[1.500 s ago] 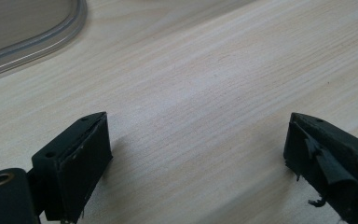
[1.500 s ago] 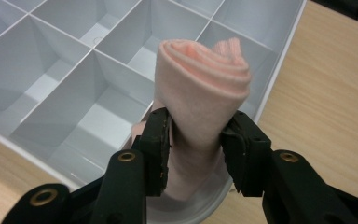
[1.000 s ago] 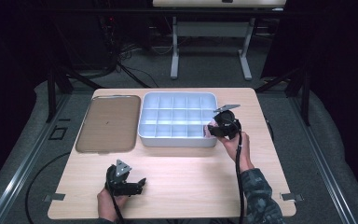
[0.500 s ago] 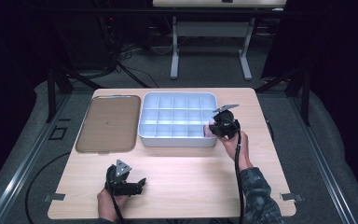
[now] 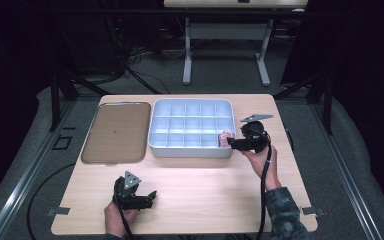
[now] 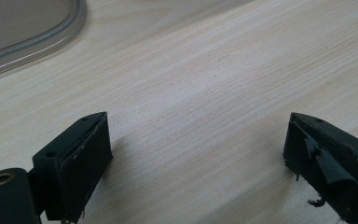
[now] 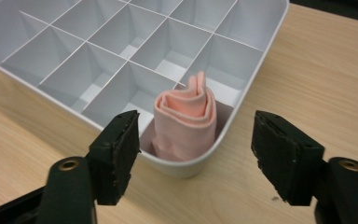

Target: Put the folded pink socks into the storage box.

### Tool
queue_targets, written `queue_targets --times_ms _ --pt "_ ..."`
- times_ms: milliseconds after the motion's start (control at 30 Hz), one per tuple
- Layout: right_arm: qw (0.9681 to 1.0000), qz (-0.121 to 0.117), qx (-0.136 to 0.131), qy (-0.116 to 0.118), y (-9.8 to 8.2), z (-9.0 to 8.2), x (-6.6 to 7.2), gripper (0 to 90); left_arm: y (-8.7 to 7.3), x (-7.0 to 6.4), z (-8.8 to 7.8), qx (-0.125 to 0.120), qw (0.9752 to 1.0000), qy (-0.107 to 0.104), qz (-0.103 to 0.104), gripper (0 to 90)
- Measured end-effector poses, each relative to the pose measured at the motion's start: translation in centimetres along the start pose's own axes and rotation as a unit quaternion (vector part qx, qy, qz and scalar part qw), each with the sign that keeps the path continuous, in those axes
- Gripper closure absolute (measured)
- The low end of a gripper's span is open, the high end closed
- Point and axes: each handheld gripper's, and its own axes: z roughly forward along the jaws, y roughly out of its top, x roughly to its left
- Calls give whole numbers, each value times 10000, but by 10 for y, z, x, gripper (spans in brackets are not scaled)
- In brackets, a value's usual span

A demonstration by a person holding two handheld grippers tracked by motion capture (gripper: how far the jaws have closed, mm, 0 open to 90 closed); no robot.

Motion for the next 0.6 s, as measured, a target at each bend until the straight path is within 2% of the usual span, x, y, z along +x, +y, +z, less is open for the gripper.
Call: queue_targets --times_ms 100,133,167,267,400,467,500,567,600 --pt "10000 -6 -20 20 -10 -11 0 220 0 0 0 -4 10000 2 4 73" --pt "9999 8 -106 -31 -18 -18 0 167 0 0 0 -4 10000 -1 -2 73" --pt "10000 -13 -71 -69 -22 -22 -1 147 0 0 0 -3 10000 1 3 73" --pt "9999 -70 -82 -39 -29 -29 -1 140 0 0 0 -4 10000 -3 -4 73" --pt "9998 -146 -65 -141 -46 -39 -3 90 0 0 0 -5 10000 -1 -2 73" --pt "9996 -92 -83 -252 -63 -44 -7 74 0 0 0 -4 10000 2 2 73" --pt "9996 -92 -83 -252 -63 -44 -7 74 0 0 0 -4 10000 2 2 73" --pt "9996 11 -94 -271 -76 -45 -11 67 0 0 0 -2 10000 -4 1 73" --pt "9995 114 -110 -287 -89 -46 -14 62 0 0 0 -5 10000 -1 -1 73"
